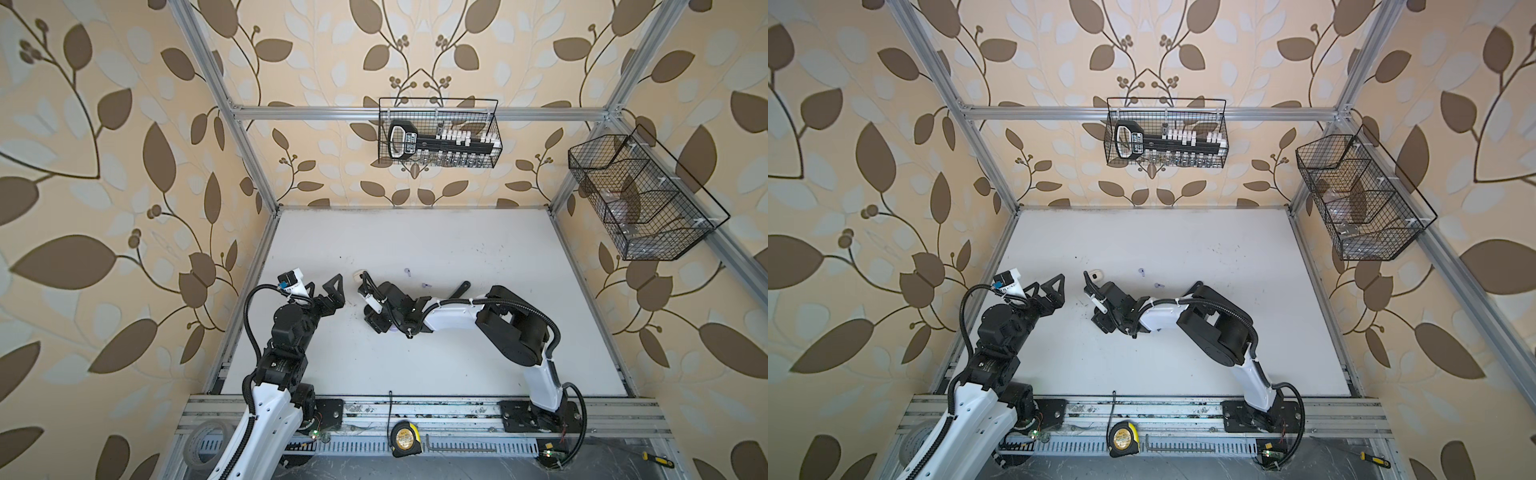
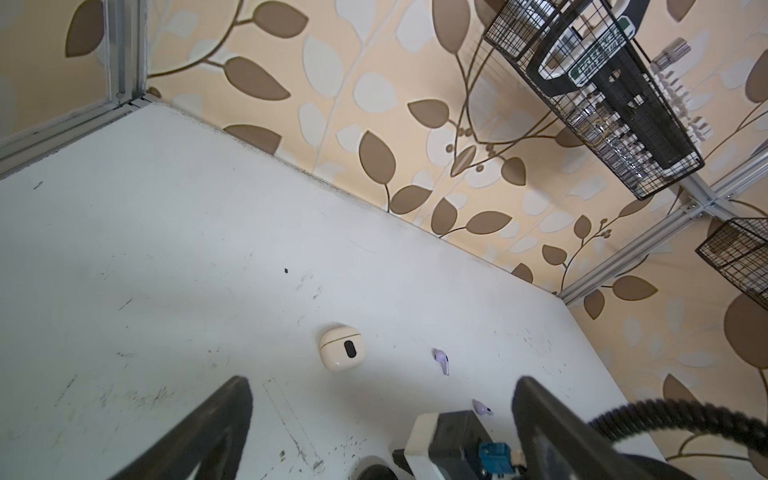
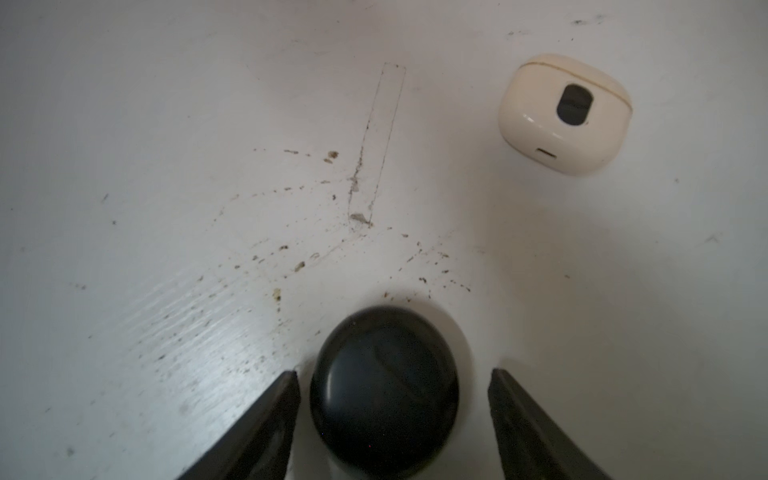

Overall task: Insert the wireless bluetooth earbuds into the charging case
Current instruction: 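Lower the right gripper and close it on the black round case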

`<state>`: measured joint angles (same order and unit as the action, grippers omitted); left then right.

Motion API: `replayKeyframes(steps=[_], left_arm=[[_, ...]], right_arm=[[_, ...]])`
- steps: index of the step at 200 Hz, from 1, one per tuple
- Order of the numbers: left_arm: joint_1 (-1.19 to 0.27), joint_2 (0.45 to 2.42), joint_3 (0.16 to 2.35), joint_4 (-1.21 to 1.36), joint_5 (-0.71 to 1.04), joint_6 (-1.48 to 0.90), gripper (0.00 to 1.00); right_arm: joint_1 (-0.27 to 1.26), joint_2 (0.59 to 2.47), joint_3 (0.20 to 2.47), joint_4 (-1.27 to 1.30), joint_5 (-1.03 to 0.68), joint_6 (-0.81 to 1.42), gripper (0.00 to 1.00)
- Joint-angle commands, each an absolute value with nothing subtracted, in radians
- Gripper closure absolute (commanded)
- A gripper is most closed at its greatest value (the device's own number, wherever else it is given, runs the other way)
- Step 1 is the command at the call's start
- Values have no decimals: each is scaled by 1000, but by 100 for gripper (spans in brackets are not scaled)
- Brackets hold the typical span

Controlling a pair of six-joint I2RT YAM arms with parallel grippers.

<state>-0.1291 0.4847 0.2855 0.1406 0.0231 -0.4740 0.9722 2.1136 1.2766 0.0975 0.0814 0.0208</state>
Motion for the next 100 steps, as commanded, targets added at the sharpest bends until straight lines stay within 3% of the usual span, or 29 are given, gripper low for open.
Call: replayKeyframes(steps=[1, 100], left_arm=[[-118, 485, 279, 163, 0, -468, 1], [-118, 482, 277, 161, -8, -468, 1]], right_arm=[[973, 2161, 1314, 65, 18, -8, 26], [1021, 2113, 1246, 94, 11, 4, 30]])
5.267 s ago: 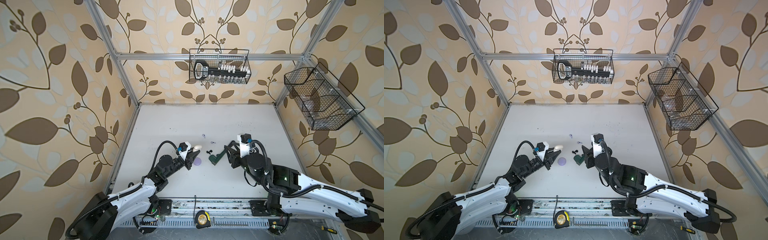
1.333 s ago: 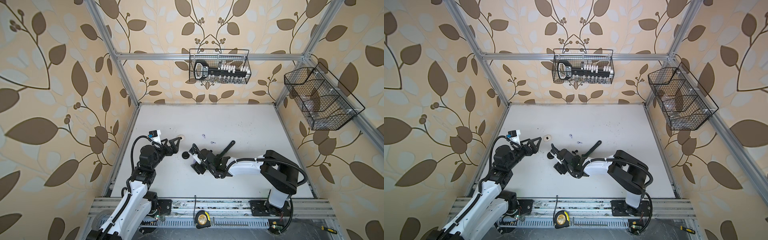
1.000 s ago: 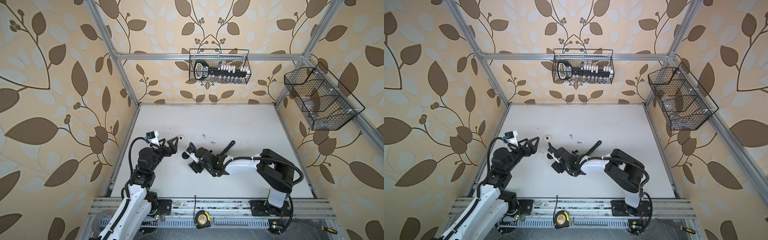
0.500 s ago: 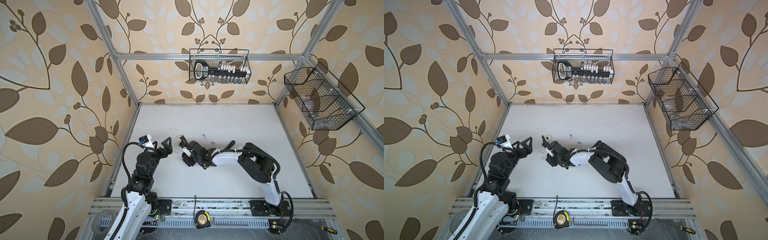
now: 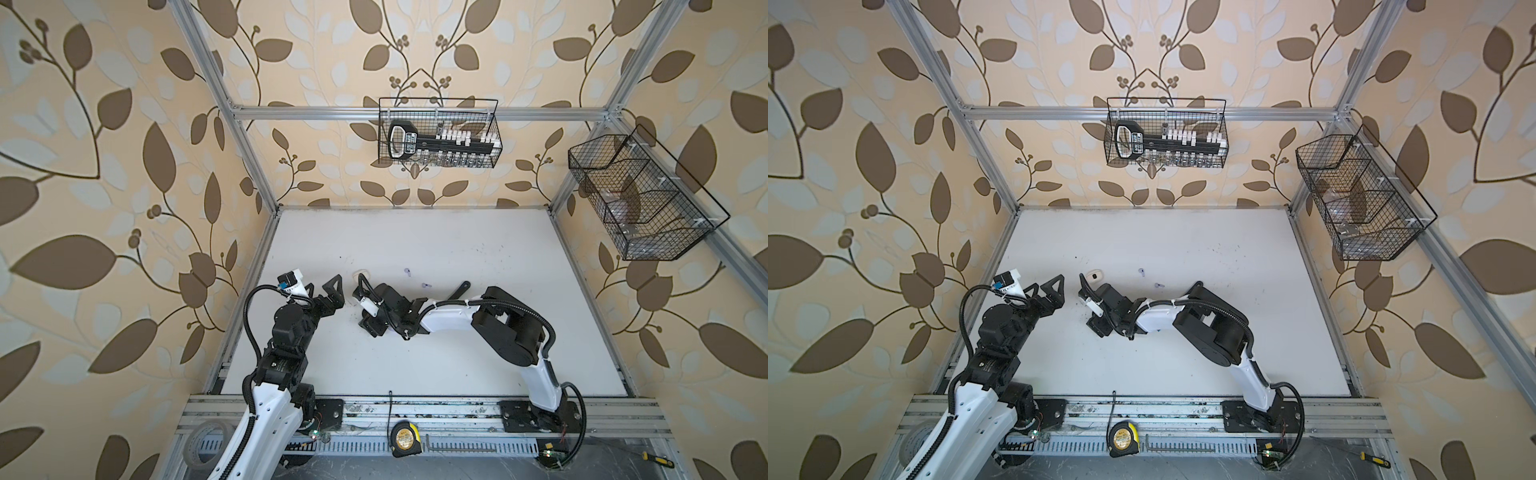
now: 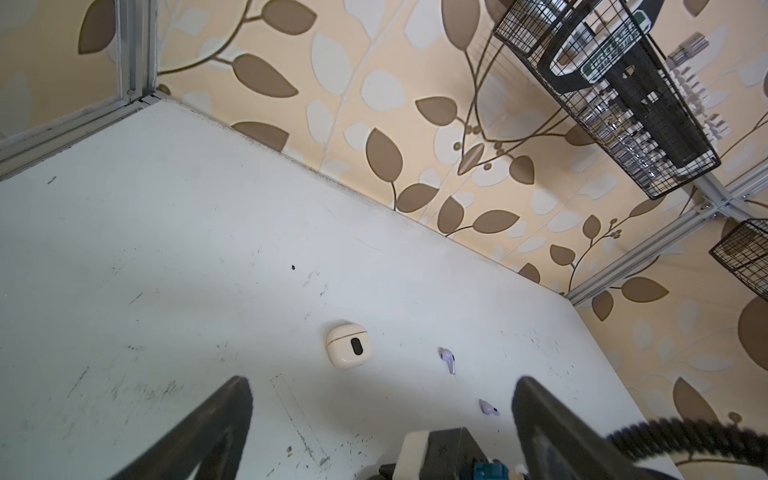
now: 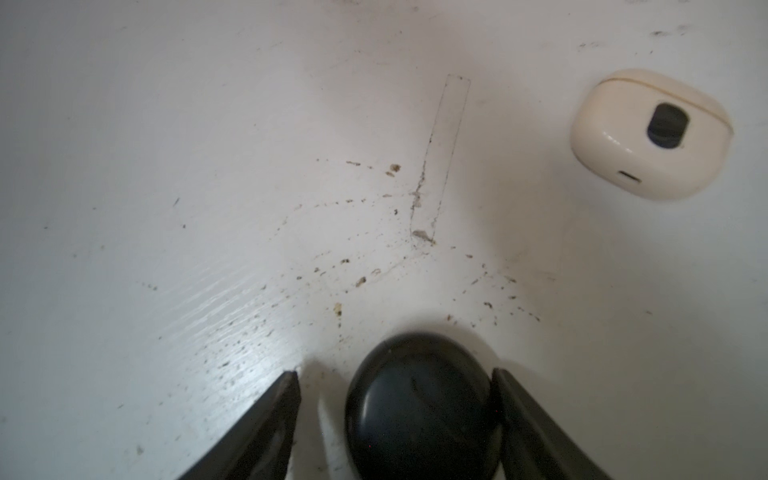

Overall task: Insert the wireless bluetooth earbuds into the charging case
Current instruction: 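Lower the right gripper and close it on the black round case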

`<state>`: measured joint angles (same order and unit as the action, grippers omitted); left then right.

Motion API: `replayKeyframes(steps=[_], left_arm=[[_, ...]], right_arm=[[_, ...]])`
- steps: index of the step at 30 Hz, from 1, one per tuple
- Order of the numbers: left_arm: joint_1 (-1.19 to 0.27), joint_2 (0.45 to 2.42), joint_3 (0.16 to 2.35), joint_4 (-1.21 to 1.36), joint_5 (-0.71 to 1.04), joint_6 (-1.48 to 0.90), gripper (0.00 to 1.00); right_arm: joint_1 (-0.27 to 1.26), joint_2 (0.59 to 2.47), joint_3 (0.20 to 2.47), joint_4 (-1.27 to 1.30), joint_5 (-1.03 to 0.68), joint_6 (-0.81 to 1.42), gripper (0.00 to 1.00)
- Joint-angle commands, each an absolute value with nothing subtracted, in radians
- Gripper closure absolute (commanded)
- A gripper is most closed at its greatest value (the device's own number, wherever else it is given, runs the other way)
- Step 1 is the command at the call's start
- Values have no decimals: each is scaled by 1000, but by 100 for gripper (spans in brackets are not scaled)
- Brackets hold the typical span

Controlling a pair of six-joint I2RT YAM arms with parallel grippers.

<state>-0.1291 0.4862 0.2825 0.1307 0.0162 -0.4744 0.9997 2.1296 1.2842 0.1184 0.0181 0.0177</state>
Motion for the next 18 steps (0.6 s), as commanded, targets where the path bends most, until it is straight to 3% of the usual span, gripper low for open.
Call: replayKeyframes(steps=[1, 18], left_arm=[[-118, 482, 277, 161, -8, -468, 1], [-118, 491, 278, 169, -4, -472, 1]], right_arm=[[1021, 2113, 1246, 94, 11, 5, 30], [1102, 2030, 1144, 99, 48, 23, 44]])
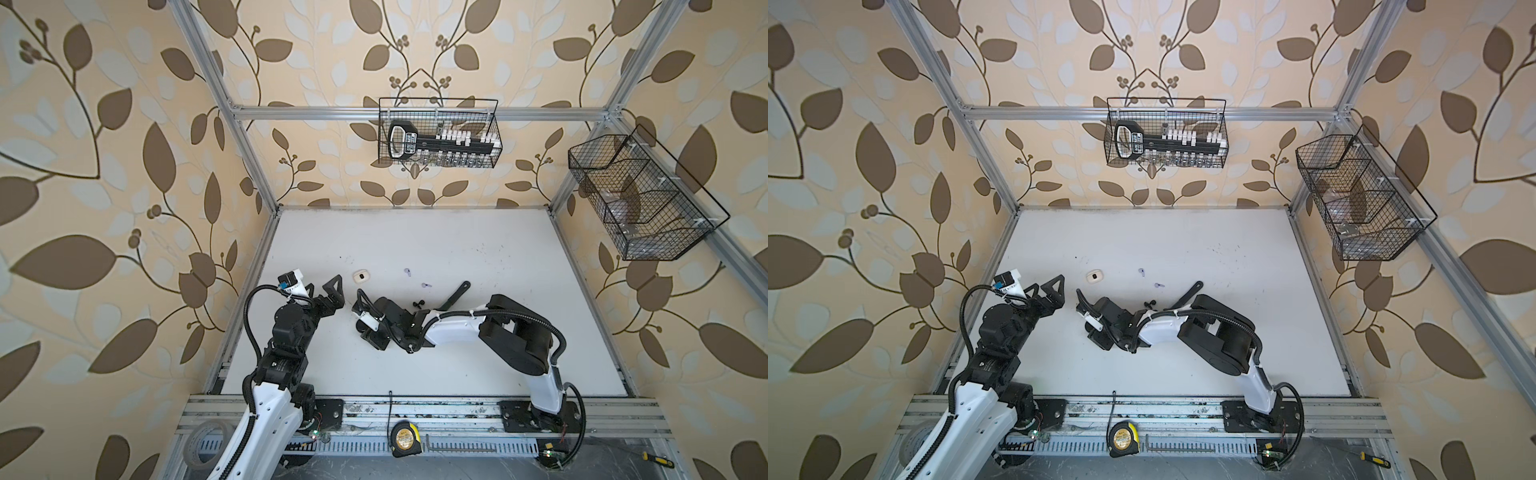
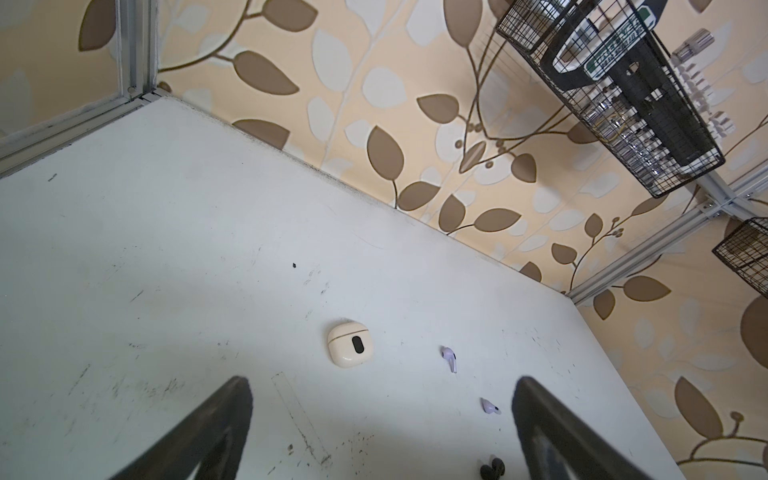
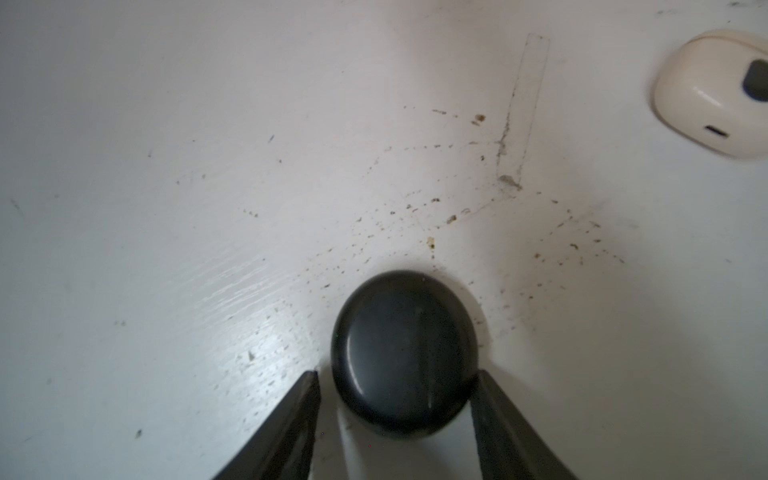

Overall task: Insert the wireless bluetooth earbuds into the charging case
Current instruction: 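Lower the right gripper and close it on the black round case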

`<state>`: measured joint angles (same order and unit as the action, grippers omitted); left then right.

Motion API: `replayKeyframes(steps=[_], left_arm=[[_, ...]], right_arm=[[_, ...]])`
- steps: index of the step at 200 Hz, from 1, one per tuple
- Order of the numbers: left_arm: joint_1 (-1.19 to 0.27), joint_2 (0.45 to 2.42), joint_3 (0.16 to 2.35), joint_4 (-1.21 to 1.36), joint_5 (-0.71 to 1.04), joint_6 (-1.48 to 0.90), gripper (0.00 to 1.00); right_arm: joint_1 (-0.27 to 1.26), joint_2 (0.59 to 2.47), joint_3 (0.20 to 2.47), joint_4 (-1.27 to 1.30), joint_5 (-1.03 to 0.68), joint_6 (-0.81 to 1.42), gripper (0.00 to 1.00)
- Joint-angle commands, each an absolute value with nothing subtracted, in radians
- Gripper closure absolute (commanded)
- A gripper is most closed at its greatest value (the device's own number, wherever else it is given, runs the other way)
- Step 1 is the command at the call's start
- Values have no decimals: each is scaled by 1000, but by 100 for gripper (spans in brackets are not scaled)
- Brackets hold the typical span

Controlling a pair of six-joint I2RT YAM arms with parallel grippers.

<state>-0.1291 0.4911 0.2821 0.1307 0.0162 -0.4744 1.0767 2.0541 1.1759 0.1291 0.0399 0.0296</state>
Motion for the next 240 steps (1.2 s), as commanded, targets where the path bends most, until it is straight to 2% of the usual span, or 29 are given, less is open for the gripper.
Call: replayKeyframes(steps=[1, 16, 52, 109, 153, 203, 240], left_arm=[[-118, 491, 277, 169, -3, -471, 1], [-118, 489, 277, 168, -1, -472, 1], [-118, 486, 278, 166, -7, -472, 1], [-118, 485, 276, 164, -10, -473, 1], [-118, 473, 276, 146, -46, -479, 1], [-118, 448, 272, 131, -66, -480, 1], [-118, 436, 270, 123, -75, -482, 1]], right_arm=[[1106, 2029, 1140, 106, 47, 26, 45], [1107, 2034, 1145, 104, 69, 29, 44], [1106, 2074, 1187, 81, 102, 35, 33], [1108, 2149, 1237, 75, 95, 62, 32], [1108, 2165, 1269, 84, 92, 72, 38], [1108, 2191, 1267, 106, 109, 88, 39], [1108, 2195, 1260, 111, 123, 88, 49]])
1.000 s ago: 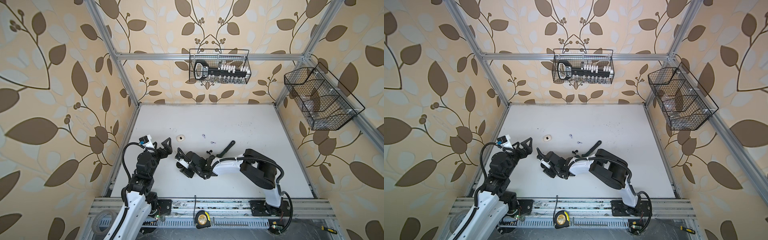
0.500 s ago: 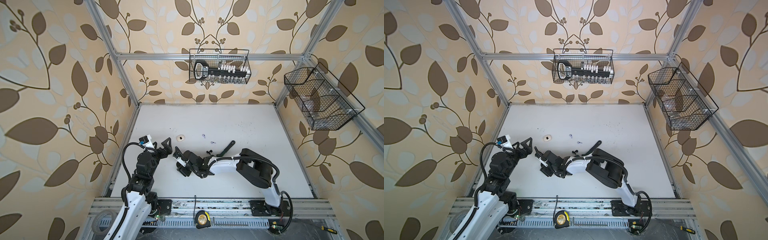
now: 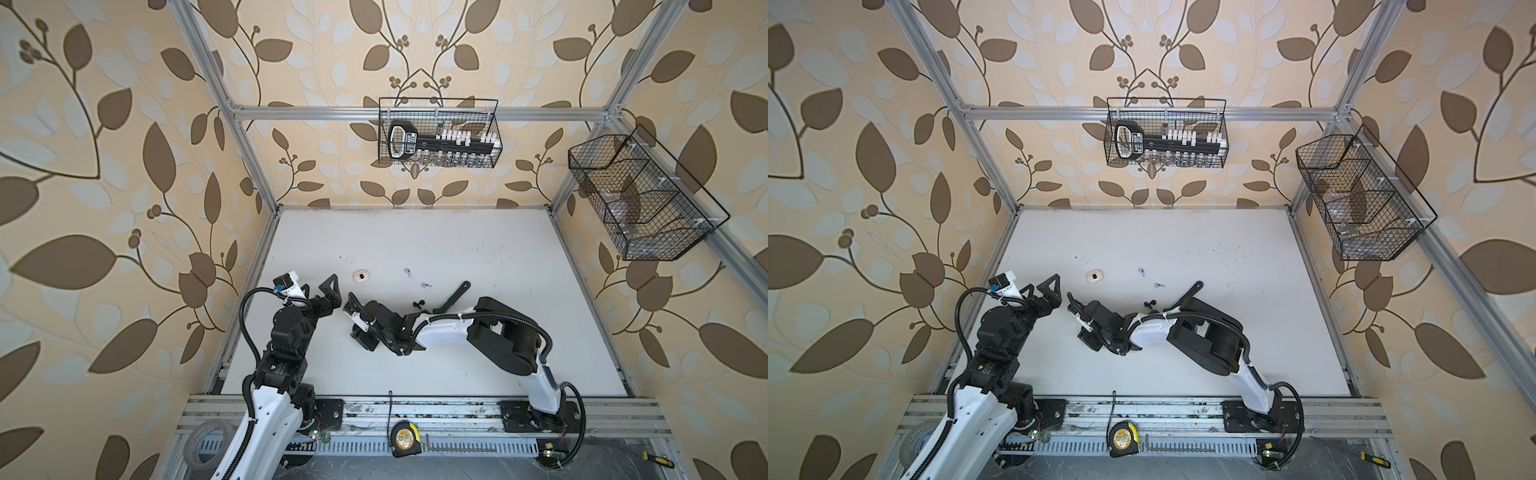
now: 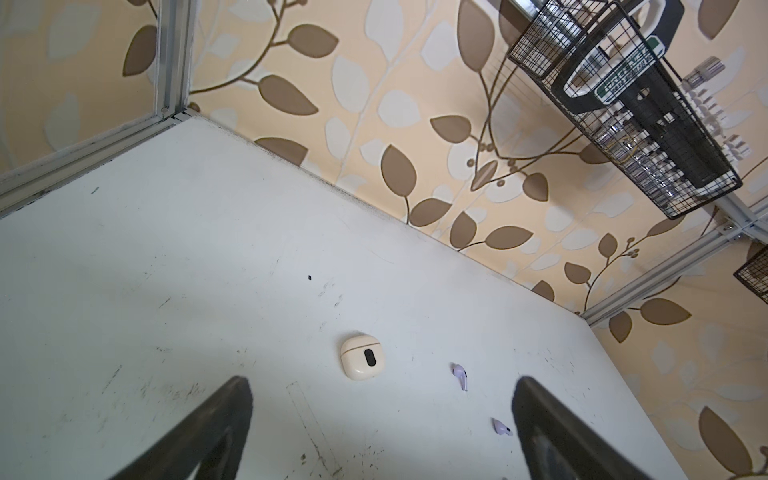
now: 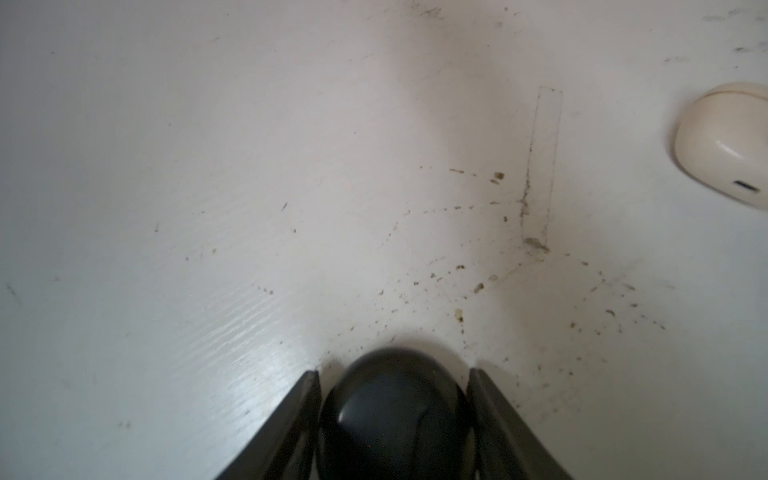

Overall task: Insert the wireless bluetooth earbuds into the charging case
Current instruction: 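Lower the right gripper and close it on the black round case, then lift the black case toward the left gripper while the left gripper approaches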

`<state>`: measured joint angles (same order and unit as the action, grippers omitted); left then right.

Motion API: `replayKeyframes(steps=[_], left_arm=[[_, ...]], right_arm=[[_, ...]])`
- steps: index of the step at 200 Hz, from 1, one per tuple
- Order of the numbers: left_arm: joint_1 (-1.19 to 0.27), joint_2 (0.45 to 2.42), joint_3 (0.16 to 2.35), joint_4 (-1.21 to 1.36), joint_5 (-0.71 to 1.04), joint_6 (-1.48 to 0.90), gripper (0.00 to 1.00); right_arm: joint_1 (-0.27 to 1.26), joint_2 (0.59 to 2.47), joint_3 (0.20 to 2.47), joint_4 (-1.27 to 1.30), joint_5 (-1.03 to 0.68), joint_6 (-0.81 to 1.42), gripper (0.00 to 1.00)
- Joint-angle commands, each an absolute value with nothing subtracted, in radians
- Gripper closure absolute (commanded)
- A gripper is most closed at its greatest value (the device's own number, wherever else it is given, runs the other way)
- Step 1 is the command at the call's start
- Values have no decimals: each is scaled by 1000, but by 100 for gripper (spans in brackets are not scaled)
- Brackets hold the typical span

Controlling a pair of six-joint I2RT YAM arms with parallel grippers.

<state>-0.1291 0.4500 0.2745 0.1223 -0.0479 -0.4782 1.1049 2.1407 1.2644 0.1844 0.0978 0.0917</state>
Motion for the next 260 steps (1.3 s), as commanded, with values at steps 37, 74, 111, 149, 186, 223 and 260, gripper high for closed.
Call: replayKeyframes(steps=[37, 74, 111, 149, 186, 223, 260], left_arm=[[-118, 428, 270, 120, -75, -482, 1], [-118, 427, 273, 118, -60, -482, 1], [-118, 426, 271, 165, 82, -466, 1], [-118, 411, 259, 263, 318, -462, 6], [-119, 393, 215, 457, 561, -517, 8], [-120, 403, 199, 584, 695, -568, 10], [-141, 440, 183, 710, 779, -613, 10]], right_arm=[[1105, 2169, 1223, 136, 126, 83, 53], [1098, 2111, 1167, 181, 117, 85, 55], [1058, 1995, 1132, 194, 139, 48, 67], [991, 1779, 1014, 285, 182, -38, 68], [994, 1575, 824, 518, 249, -187, 69], [1035, 1410, 674, 700, 310, -383, 68], [1087, 1361, 618, 754, 376, -633, 88]])
